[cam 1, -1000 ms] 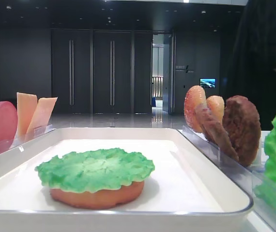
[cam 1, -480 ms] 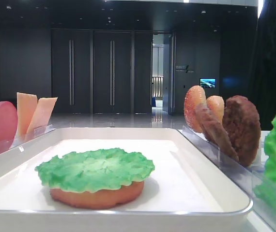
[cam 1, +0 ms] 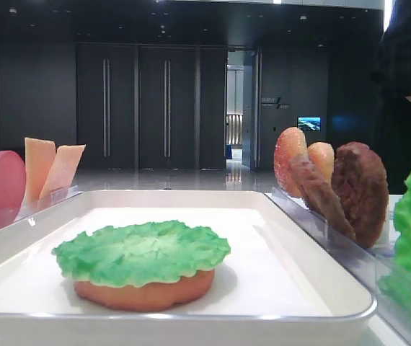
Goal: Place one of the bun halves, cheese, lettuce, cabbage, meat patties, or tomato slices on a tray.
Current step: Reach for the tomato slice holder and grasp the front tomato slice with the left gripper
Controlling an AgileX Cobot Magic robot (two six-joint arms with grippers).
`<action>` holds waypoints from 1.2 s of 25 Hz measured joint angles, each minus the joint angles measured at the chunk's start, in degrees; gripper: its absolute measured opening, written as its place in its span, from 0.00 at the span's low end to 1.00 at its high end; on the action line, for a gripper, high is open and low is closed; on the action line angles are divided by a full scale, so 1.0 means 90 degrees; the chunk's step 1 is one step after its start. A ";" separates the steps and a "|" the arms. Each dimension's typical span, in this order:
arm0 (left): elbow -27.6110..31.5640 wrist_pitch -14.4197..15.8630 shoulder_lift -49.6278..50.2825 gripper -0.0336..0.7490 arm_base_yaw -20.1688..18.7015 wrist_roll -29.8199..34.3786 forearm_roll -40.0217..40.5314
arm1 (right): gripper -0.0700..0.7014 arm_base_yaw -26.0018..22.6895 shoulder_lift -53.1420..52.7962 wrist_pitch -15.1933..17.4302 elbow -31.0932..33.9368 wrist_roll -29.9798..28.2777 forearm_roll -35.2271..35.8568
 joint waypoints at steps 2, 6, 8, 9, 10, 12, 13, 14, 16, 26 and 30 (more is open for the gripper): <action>-0.0377 0.0049 0.0552 0.60 0.0000 -0.0037 0.0000 | 0.65 0.0000 0.0000 0.0000 0.0000 0.0000 0.0000; -0.1206 0.0200 0.1560 0.60 0.0000 -0.0123 0.0000 | 0.65 0.0000 0.0000 0.0000 0.0000 0.0000 0.0000; -0.1660 0.0388 0.2045 0.60 0.0000 -0.0213 0.0000 | 0.65 0.0000 0.0000 -0.0006 0.0000 0.0000 0.0000; -0.1847 0.0490 0.2240 0.60 0.0000 -0.0243 0.0000 | 0.65 0.0000 0.0000 -0.0006 0.0000 0.0000 0.0000; -0.2068 0.0577 0.2470 0.60 0.0000 -0.0260 0.0000 | 0.65 0.0000 0.0000 -0.0006 0.0000 0.0000 0.0000; -0.2496 0.0692 0.2903 0.60 0.0000 -0.0272 0.0044 | 0.65 0.0000 0.0000 -0.0006 0.0000 0.0000 0.0000; -0.2674 0.0704 0.3070 0.60 0.0000 -0.0276 0.0052 | 0.65 0.0000 0.0000 -0.0012 0.0000 0.0000 0.0000; -0.2880 0.0723 0.3264 0.60 0.0000 -0.0276 0.0057 | 0.65 0.0000 0.0000 -0.0012 0.0000 0.0000 0.0000; -0.3253 0.0745 0.3620 0.60 0.0000 -0.0299 0.0057 | 0.65 0.0000 0.0000 -0.0012 0.0000 0.0000 0.0000; -0.4106 0.0749 0.4662 0.60 0.0000 -0.0431 0.0185 | 0.65 0.0000 0.0000 -0.0012 0.0000 0.0000 0.0000; -0.4112 0.0753 0.4690 0.60 -0.0297 -0.0575 0.0307 | 0.65 0.0000 0.0000 -0.0012 0.0000 0.0000 0.0000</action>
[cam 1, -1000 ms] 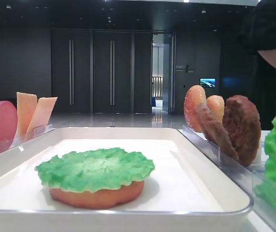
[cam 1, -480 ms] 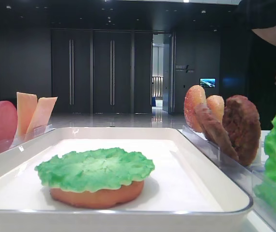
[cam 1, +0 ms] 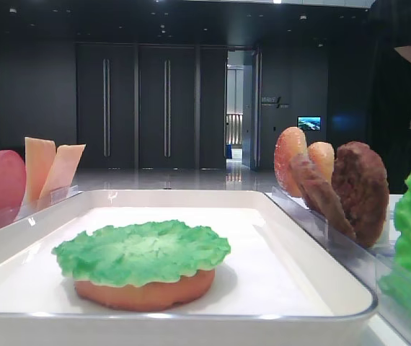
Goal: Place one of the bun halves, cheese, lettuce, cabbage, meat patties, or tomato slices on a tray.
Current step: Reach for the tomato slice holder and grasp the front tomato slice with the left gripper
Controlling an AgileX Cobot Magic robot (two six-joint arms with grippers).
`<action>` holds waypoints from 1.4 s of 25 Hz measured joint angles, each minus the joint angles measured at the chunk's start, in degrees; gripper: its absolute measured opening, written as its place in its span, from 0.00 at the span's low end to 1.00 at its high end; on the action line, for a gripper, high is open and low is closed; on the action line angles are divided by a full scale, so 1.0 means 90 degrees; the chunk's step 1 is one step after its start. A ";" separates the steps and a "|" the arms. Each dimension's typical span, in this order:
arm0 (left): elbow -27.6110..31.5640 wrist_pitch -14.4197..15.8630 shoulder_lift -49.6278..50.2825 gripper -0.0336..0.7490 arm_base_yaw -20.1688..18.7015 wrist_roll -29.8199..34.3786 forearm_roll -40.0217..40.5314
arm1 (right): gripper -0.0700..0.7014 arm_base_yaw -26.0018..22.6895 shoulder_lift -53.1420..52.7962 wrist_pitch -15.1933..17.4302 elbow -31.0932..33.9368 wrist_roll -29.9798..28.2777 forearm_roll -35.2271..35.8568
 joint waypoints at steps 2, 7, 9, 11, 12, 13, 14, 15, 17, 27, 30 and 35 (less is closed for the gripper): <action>0.0000 0.0000 0.0004 0.60 -0.0351 -0.0242 0.0115 | 0.65 0.0000 0.0000 0.0000 0.0000 0.0000 0.0000; 0.0000 0.0000 0.0048 0.60 -0.1153 -0.0903 0.0197 | 0.65 0.0000 0.0000 0.0000 0.0000 0.0000 -0.0006; 0.0000 0.0000 0.0085 0.60 -0.1452 -0.1113 0.0198 | 0.65 0.0000 0.0000 0.0000 0.0000 0.0000 -0.0006; 0.0000 0.0000 0.0144 0.60 -0.1695 -0.1282 0.0204 | 0.65 0.0000 0.0000 0.0000 0.0000 0.0000 -0.0006; 0.0013 0.0000 0.0162 0.60 -0.1814 -0.1384 0.0204 | 0.65 0.0000 0.0000 0.0000 0.0000 0.0000 -0.0006; 0.0052 0.0000 0.0180 0.60 -0.1912 -0.1459 0.0204 | 0.65 0.0000 0.0000 0.0000 0.0000 0.0000 -0.0006; 0.0096 0.0000 0.0203 0.60 -0.1986 -0.1516 0.0204 | 0.65 0.0000 0.0000 0.0000 0.0000 0.0000 -0.0006; 0.0171 0.0000 0.0220 0.60 -0.2063 -0.1576 0.0204 | 0.65 0.0000 0.0000 0.0000 0.0000 0.0000 -0.0006; 0.0337 0.0000 0.0271 0.60 -0.2156 -0.1659 0.0198 | 0.65 0.0000 0.0000 0.0000 0.0000 0.0000 -0.0006; 0.0570 -0.0007 0.0413 0.60 -0.2163 -0.1726 0.0206 | 0.65 0.0000 0.0000 0.0000 0.0000 0.0000 -0.0006; 0.0570 -0.0007 0.0510 0.60 -0.2217 -0.1781 0.0215 | 0.65 0.0000 0.0000 0.0000 0.0000 0.0000 -0.0006; 0.0570 -0.0034 0.0698 0.60 -0.2217 -0.1812 0.0152 | 0.65 0.0000 0.0000 0.0000 0.0000 0.0000 -0.0006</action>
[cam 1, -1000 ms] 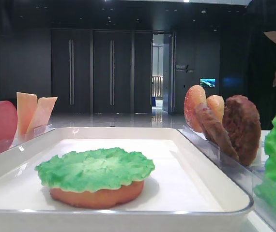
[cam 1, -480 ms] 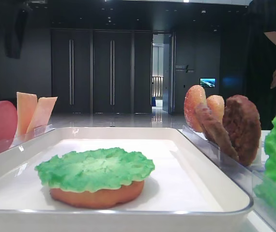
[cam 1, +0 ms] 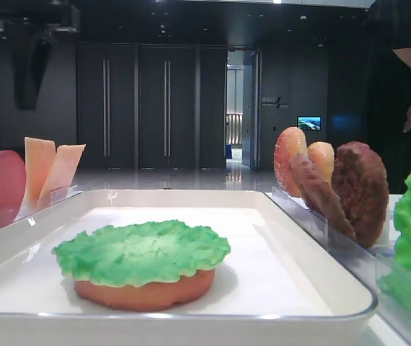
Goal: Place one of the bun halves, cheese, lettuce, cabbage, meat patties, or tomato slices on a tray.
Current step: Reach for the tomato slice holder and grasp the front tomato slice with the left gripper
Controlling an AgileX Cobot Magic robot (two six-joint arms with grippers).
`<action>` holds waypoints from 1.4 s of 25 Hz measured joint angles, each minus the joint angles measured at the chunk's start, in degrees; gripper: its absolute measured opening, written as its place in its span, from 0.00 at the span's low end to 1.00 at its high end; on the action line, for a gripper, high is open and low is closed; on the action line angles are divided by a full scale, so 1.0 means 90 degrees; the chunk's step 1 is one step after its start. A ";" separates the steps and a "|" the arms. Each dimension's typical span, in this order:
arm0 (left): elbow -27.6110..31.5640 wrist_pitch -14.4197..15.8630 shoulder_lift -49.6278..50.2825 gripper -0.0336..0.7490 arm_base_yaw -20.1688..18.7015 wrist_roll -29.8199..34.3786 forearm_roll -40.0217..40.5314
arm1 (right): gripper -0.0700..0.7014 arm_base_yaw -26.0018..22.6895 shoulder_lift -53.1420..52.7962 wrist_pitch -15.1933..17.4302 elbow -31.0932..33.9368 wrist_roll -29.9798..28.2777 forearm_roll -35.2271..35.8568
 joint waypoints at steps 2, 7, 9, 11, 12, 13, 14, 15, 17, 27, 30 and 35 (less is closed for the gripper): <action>0.0000 -0.0005 0.0022 0.60 0.0000 -0.0007 0.0000 | 0.65 0.0000 0.0000 0.0000 0.0000 0.0000 0.0000; 0.0000 -0.0020 0.0121 0.60 0.0000 -0.0015 0.0000 | 0.65 0.0000 0.0000 0.0000 0.0000 0.0000 0.0000; 0.0000 -0.0031 0.0199 0.60 0.0000 -0.0022 0.0000 | 0.65 0.0000 0.0000 0.0000 0.0000 0.0000 0.0000; 0.0000 -0.0040 0.0289 0.60 0.0000 -0.0029 0.0000 | 0.65 0.0000 0.0000 0.0000 0.0000 0.0000 0.0000; 0.0000 -0.0047 0.0334 0.60 0.0000 -0.0029 0.0000 | 0.65 0.0000 0.0000 0.0000 0.0000 0.0000 0.0000; 0.0000 -0.0053 0.0364 0.60 0.0000 -0.0035 0.0000 | 0.65 0.0000 0.0000 0.0000 0.0000 0.0000 0.0000; 0.0000 -0.0053 0.0395 0.60 0.0000 -0.0035 0.0000 | 0.65 0.0000 0.0000 0.0000 0.0000 0.0000 0.0000; 0.0000 -0.0079 0.0435 0.60 0.0000 -0.0042 0.0000 | 0.65 0.0000 0.0000 0.0000 0.0000 0.0000 0.0000; 0.0000 -0.0103 0.0491 0.60 0.0000 -0.0048 -0.0026 | 0.65 0.0000 0.0000 0.0000 0.0000 0.0000 0.0000; 0.0000 -0.0377 0.0672 0.60 0.0000 -0.0048 -0.0078 | 0.65 0.0000 0.0000 0.0000 0.0000 0.0000 0.0000; 0.0000 -0.0432 0.0748 0.60 0.0000 -0.0048 -0.0102 | 0.65 0.0000 0.0000 0.0000 0.0000 0.0000 0.0000; 0.0000 -0.0456 0.0946 0.60 0.0000 -0.0048 -0.0144 | 0.65 0.0000 0.0000 0.0000 0.0000 0.0000 0.0000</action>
